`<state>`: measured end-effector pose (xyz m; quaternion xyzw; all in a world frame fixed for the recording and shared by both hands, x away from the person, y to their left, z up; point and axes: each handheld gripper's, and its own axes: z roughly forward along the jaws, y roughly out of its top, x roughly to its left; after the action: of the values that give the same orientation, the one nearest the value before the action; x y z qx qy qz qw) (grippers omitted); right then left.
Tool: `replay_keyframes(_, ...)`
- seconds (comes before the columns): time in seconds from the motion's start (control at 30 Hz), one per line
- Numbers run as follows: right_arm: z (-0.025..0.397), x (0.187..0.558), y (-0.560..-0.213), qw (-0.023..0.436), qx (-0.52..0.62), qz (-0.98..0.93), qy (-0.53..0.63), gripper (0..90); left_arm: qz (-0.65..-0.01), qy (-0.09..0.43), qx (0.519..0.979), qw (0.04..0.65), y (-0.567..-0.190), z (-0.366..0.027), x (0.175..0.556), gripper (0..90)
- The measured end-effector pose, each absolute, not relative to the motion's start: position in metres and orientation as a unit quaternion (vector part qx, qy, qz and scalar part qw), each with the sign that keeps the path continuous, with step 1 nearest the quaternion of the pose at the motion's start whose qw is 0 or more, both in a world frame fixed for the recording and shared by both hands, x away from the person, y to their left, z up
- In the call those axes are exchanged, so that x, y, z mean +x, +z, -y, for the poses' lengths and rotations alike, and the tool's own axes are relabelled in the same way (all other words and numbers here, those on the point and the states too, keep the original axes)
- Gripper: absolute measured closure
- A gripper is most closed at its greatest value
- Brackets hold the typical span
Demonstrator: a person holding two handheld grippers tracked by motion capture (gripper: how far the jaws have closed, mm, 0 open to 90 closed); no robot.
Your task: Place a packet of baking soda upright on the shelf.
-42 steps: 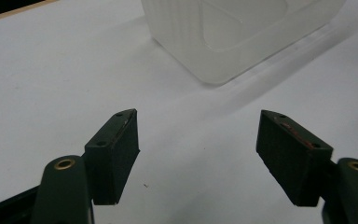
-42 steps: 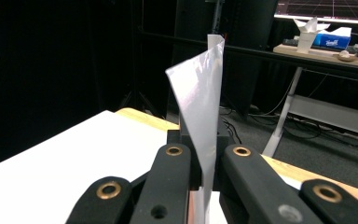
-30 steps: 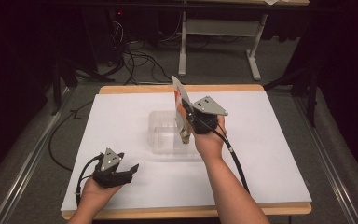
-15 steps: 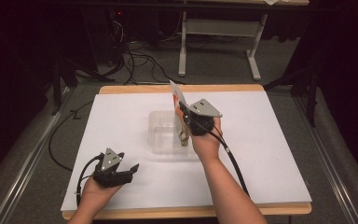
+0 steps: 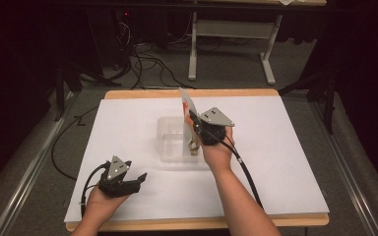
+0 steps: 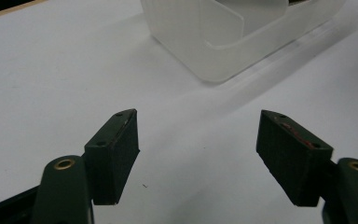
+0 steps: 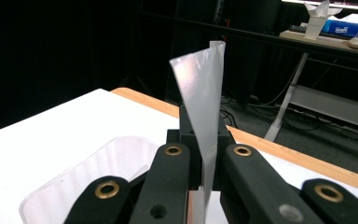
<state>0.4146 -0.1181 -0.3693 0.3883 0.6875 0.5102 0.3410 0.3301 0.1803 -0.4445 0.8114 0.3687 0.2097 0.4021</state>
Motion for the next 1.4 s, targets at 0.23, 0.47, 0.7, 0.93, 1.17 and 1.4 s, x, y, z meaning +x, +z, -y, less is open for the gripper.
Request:
replay_keyframes(0.23, 0.119, 0.413, -0.375, 0.336, 0.393, -0.684, 0.514, 90.0, -0.37, 0.209, 0.81, 0.404, -0.444, -0.181, 0.33, 30.2)
replay_keyframes(0.47, 0.118, 0.412, -0.379, 0.335, 0.393, -0.683, 0.517, 90.0, -0.369, 0.209, 0.81, 0.404, -0.444, -0.181, 0.33, 30.2)
replay_keyframes(0.7, 0.119, 0.41, -0.381, 0.331, 0.396, -0.685, 0.515, 89.6, -0.369, 0.21, 0.811, 0.403, -0.444, -0.18, 0.33, 30.2)
replay_keyframes(0.93, 0.119, 0.409, -0.383, 0.328, 0.399, -0.687, 0.511, 89.5, -0.368, 0.211, 0.811, 0.403, -0.444, -0.181, 0.33, 30.2)
replay_keyframes(1.17, 0.12, 0.411, -0.383, 0.326, 0.401, -0.687, 0.51, 89.6, -0.368, 0.21, 0.811, 0.403, -0.444, -0.18, 0.33, 30.1)
replay_keyframes(1.4, 0.124, 0.415, -0.384, 0.322, 0.409, -0.688, 0.506, 89.7, -0.368, 0.21, 0.812, 0.402, -0.444, -0.18, 0.33, 30.2)
